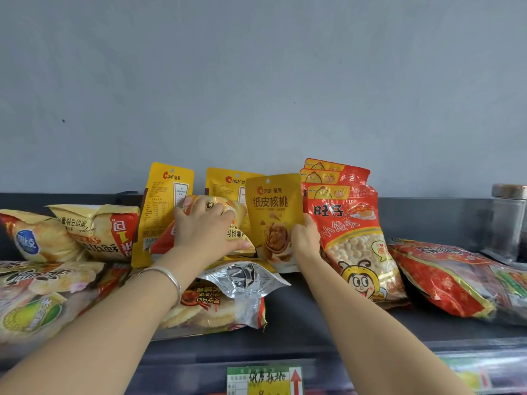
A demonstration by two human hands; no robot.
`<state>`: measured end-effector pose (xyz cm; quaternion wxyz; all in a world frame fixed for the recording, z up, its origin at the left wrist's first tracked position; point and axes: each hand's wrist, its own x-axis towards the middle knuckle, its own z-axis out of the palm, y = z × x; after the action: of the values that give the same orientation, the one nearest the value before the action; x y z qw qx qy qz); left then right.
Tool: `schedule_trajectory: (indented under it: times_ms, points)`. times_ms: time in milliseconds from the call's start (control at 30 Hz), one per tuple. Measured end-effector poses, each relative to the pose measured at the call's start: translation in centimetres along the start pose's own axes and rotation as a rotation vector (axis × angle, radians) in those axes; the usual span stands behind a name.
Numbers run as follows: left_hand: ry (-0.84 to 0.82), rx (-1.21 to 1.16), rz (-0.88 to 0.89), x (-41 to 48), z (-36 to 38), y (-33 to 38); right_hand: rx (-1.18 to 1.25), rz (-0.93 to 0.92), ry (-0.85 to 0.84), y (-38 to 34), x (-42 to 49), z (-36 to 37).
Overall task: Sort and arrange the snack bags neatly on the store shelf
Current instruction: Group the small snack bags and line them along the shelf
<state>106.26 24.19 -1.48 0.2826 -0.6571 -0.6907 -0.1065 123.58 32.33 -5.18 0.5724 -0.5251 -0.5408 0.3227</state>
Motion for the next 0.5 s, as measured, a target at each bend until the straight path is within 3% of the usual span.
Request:
schedule_trajectory:
  times_ms: [367,500]
  points:
    - [0.029,-0.028,-0.026,-0.1,0.9,-1.1,0.139,0.154,-0.127,0.2,1.1,2.5]
    - [0.023,-0.017,-0.025,0.2,1.2,-1.5,0.028,0.177,-0.105,0.3,2.4,3.6]
